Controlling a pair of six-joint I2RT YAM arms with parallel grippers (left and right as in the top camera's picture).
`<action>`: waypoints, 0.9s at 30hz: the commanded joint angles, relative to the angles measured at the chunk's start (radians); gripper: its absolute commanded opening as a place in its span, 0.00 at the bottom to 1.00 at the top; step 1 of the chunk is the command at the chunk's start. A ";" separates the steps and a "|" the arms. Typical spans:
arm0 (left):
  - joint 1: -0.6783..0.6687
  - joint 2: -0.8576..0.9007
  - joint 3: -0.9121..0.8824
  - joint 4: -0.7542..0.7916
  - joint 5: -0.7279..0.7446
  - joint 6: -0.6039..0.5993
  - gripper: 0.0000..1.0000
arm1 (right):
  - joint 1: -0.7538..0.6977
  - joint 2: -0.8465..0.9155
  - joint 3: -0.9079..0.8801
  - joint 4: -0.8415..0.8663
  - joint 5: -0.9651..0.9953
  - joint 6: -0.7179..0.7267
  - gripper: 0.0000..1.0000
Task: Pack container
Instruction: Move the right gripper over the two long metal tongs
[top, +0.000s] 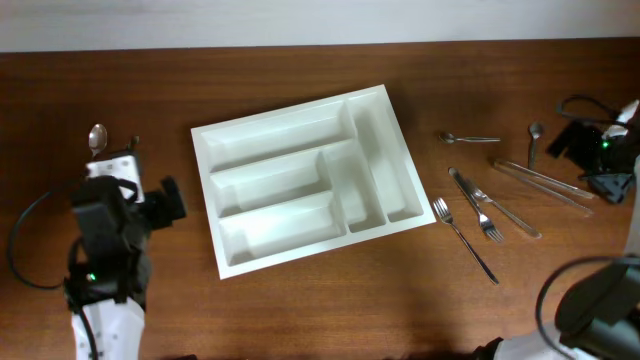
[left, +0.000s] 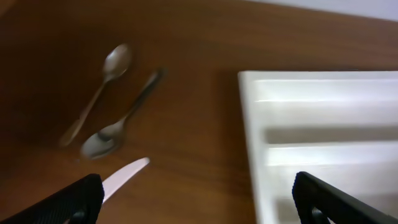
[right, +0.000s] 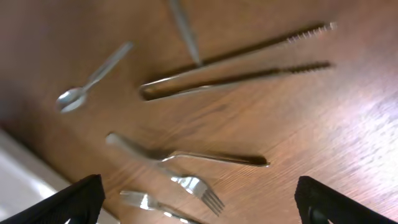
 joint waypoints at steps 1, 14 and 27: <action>0.091 0.071 0.020 0.002 -0.022 0.013 0.99 | -0.036 0.078 0.013 -0.010 0.005 0.182 0.99; 0.175 0.294 0.020 -0.010 -0.021 0.013 0.99 | -0.058 0.258 0.011 0.041 -0.065 0.435 0.76; 0.175 0.394 0.020 -0.010 -0.021 0.013 0.99 | -0.057 0.289 0.001 0.059 0.053 0.624 0.61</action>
